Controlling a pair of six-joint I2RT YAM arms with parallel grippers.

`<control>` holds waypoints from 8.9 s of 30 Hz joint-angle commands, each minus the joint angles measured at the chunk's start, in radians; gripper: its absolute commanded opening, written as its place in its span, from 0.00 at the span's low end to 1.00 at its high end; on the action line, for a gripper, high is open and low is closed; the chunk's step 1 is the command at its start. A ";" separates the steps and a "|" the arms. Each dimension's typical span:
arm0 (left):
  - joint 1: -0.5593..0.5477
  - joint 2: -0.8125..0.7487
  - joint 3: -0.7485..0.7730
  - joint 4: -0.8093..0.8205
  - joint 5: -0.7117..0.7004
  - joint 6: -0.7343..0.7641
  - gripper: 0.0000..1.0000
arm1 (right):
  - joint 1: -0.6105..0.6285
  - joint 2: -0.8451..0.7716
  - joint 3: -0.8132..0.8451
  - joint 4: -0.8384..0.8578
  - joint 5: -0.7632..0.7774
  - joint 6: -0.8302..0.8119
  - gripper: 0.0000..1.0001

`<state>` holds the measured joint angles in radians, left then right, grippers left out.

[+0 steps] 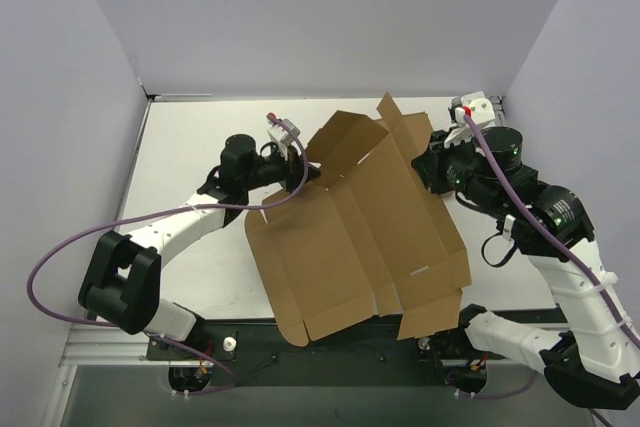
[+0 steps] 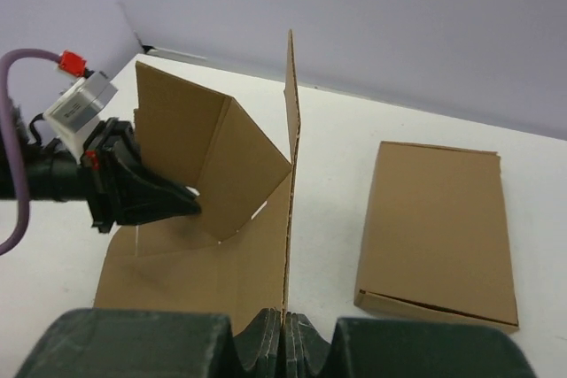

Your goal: Fold the paper box

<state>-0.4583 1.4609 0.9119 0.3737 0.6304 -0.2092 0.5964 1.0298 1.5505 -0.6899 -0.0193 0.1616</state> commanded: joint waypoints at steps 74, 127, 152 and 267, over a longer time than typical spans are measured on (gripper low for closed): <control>-0.356 -0.537 -0.491 -0.211 -0.849 -0.203 0.74 | 0.517 0.227 -0.649 0.779 0.720 -0.333 0.00; 0.014 -0.025 -0.398 0.060 -0.379 -0.111 0.79 | 0.499 0.098 -0.908 1.100 0.636 -0.559 0.00; -0.106 -0.014 -0.473 0.232 -0.486 -0.064 0.49 | 0.487 0.153 -0.845 1.092 0.624 -0.626 0.00; 0.144 0.022 -0.082 0.313 -0.744 -0.792 0.09 | 0.605 0.105 -0.435 0.566 0.646 0.693 0.99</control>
<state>-0.3199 1.4765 0.7975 0.5430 -0.0727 -0.9955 1.2201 1.1309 1.1248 0.1829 0.7769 0.1143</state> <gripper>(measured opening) 0.118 0.989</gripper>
